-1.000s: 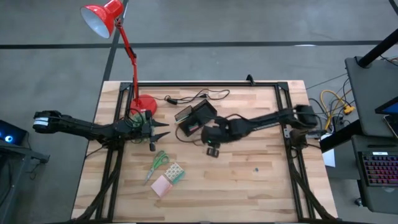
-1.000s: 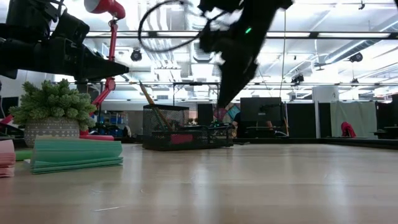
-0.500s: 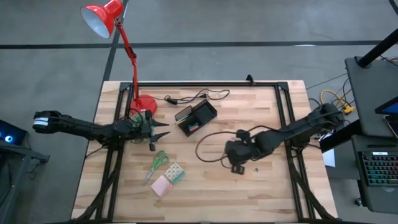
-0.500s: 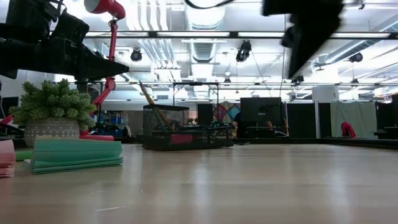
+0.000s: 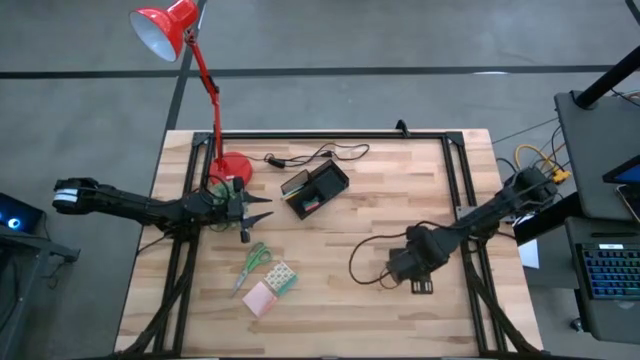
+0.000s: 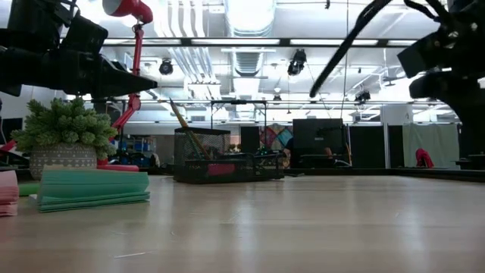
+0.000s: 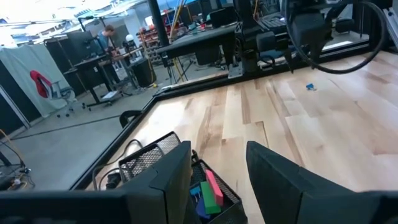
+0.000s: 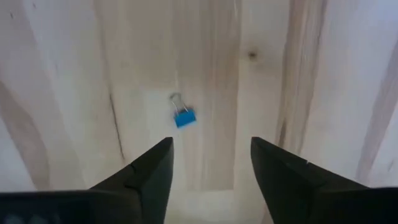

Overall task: Pick and place office supplies into organizer
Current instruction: Put the blue binder clip into the black desk organizer

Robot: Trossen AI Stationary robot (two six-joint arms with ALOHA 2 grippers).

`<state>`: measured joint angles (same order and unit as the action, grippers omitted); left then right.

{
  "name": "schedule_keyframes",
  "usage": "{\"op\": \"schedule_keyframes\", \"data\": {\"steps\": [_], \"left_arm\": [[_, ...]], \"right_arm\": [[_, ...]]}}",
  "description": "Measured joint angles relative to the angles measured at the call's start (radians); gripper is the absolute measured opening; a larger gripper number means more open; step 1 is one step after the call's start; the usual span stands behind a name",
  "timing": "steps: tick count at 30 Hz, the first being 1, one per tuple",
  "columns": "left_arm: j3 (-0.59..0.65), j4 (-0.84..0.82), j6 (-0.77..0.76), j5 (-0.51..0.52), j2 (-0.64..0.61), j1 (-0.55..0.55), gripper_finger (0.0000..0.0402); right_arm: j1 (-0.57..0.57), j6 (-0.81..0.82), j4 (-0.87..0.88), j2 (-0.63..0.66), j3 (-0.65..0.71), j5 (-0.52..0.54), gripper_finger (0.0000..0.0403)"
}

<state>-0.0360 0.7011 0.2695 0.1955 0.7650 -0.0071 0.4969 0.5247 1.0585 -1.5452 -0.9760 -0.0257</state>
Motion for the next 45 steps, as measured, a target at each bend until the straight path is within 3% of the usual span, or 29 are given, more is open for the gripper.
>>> {"op": "schedule_keyframes", "data": {"steps": [8,20,30,45], "left_arm": [[0.000,-0.001,-0.001,0.000,0.000,0.000,0.0142],[0.000,-0.002,-0.002,0.000,0.005,0.000,0.0142],[0.000,-0.002,-0.002,0.000,0.005,0.000,0.0142],[0.000,-0.002,-0.002,0.000,0.005,0.000,0.0142]], "right_arm": [[0.036,-0.117,-0.138,-0.010,0.047,-0.034,0.0239],[0.064,-0.152,-0.163,-0.010,0.122,-0.017,0.0212],[0.063,-0.187,-0.297,-0.010,0.191,-0.001,0.0211],[0.064,-0.238,-0.306,-0.037,0.196,0.001,0.0210]]}}
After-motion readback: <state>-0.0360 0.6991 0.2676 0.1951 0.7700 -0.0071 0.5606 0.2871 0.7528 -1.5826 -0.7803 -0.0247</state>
